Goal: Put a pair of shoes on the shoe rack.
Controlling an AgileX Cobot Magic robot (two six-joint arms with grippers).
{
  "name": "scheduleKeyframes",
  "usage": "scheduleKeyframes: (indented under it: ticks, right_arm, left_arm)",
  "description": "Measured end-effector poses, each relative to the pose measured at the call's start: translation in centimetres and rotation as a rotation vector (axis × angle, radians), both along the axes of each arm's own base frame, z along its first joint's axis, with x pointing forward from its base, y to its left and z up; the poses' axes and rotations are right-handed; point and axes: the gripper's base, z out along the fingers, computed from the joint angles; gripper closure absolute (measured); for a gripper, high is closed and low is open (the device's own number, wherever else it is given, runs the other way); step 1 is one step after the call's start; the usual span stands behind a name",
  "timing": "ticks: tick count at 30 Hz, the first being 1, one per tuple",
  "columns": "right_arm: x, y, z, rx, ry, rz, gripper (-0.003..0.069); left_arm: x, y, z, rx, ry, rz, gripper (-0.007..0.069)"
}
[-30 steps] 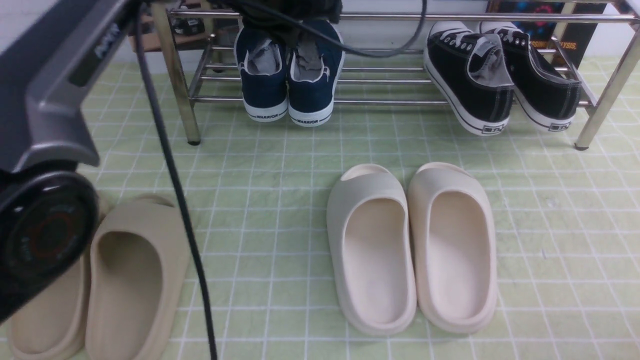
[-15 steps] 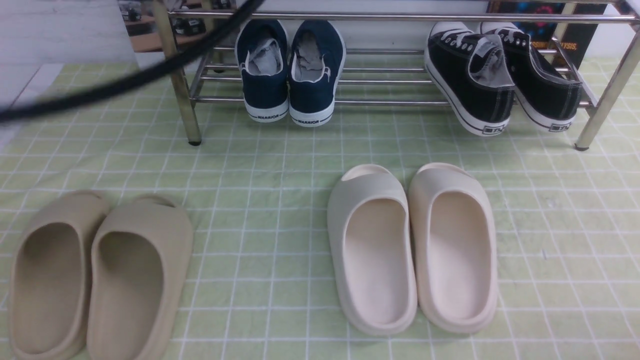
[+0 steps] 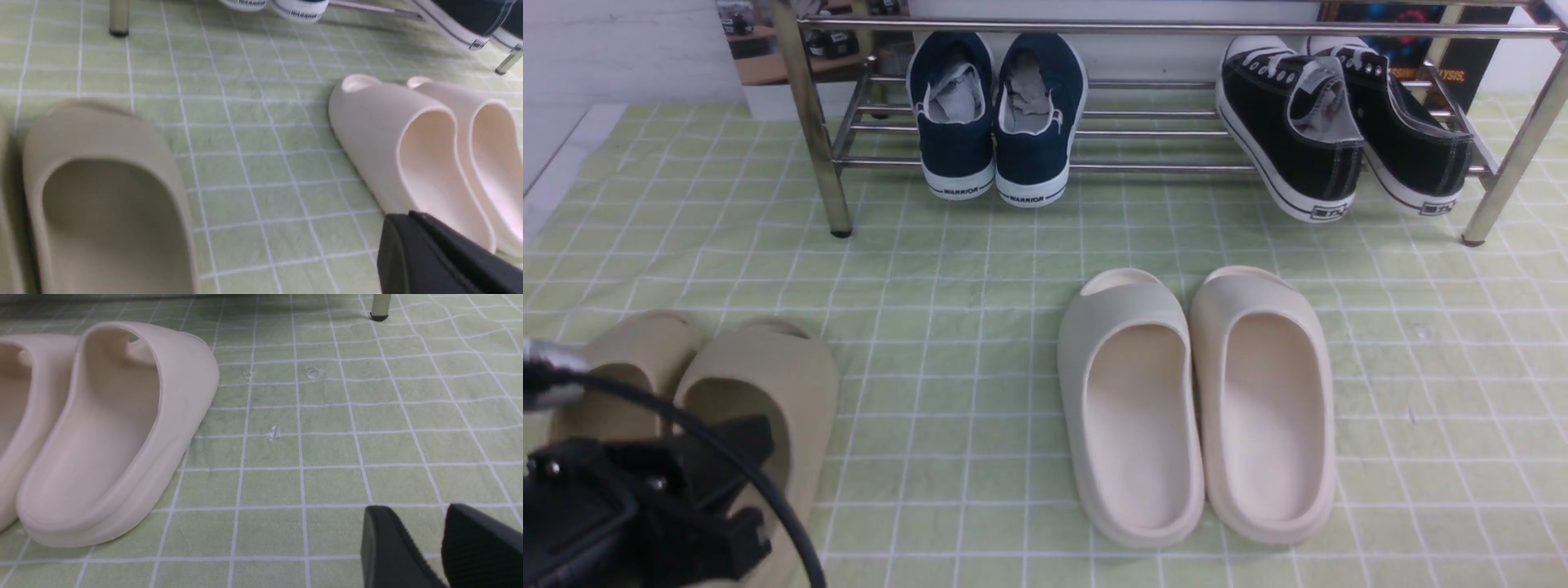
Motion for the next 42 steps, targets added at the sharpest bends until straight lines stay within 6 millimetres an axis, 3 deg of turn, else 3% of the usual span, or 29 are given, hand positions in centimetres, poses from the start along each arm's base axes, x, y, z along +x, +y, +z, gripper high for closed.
scheduleKeyframes:
  ticks: [6,10,16,21,26,42]
  right_arm:
    - [0.0,0.0,0.0,0.000,0.000,0.000,0.0420]
    - [0.0,0.0,0.0,0.000,0.000,0.000,0.0420]
    - [0.0,0.0,0.0,0.000,0.000,0.000,0.0420]
    - [0.0,0.0,0.0,0.000,0.000,0.000,0.0420]
    - [0.0,0.0,0.0,0.000,0.000,0.000,0.0420]
    - [0.0,0.0,0.0,0.000,0.000,0.000,0.0420]
  left_arm:
    - [-0.8,0.5,-2.3,0.016,0.003,0.008,0.0638]
    - [-2.3,1.4,-2.5,0.018,-0.131,0.012,0.0638]
    - [-5.1,3.6,-3.7,0.021,-0.301,0.174,0.0638]
    - [-5.2,4.0,-6.5,0.072,-0.179,0.254,0.0638]
    - [-5.4,3.9,-7.7,0.119,-0.106,0.237,0.0638]
    - [-5.4,3.8,-7.8,0.116,-0.098,0.231,0.0638]
